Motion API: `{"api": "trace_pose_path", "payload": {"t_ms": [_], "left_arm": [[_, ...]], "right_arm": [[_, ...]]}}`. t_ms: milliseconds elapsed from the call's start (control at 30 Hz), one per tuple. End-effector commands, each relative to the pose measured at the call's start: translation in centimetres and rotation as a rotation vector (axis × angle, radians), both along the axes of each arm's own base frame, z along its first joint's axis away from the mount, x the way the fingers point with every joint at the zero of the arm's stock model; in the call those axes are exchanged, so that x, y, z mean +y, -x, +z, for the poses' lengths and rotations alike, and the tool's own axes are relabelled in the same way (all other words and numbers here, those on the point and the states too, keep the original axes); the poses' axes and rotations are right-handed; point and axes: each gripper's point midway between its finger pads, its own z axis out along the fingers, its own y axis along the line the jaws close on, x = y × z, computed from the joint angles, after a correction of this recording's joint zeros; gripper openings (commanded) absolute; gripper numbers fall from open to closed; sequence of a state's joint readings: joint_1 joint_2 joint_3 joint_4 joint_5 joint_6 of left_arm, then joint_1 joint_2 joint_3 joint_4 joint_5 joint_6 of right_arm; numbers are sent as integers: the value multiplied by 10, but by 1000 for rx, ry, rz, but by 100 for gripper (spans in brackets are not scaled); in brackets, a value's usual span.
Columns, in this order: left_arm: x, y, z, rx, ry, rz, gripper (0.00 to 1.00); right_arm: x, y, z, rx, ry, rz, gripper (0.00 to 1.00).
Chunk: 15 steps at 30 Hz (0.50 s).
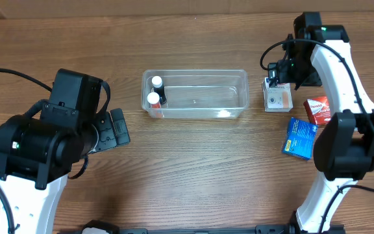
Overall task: Pack container
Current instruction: 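Retract the left arm and reach the right gripper to the Hansaplast box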
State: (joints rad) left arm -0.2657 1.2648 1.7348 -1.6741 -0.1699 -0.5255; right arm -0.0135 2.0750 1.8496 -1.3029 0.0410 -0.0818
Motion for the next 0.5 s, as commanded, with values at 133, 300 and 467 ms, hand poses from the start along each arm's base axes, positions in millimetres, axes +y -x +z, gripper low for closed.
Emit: {"api": "trace_pose_path", "payload": {"t_ms": [133, 300, 467], "left_arm": [[3, -6, -2, -5, -14, 32, 100], [3, -6, -2, -5, -14, 32, 100], [3, -8, -1, -14, -11, 32, 100]], "right_arm": [[3, 7, -32, 44, -34, 19, 100], [3, 16, -57, 64, -35, 19, 100], [3, 14, -68, 46, -34, 19, 100]]}}
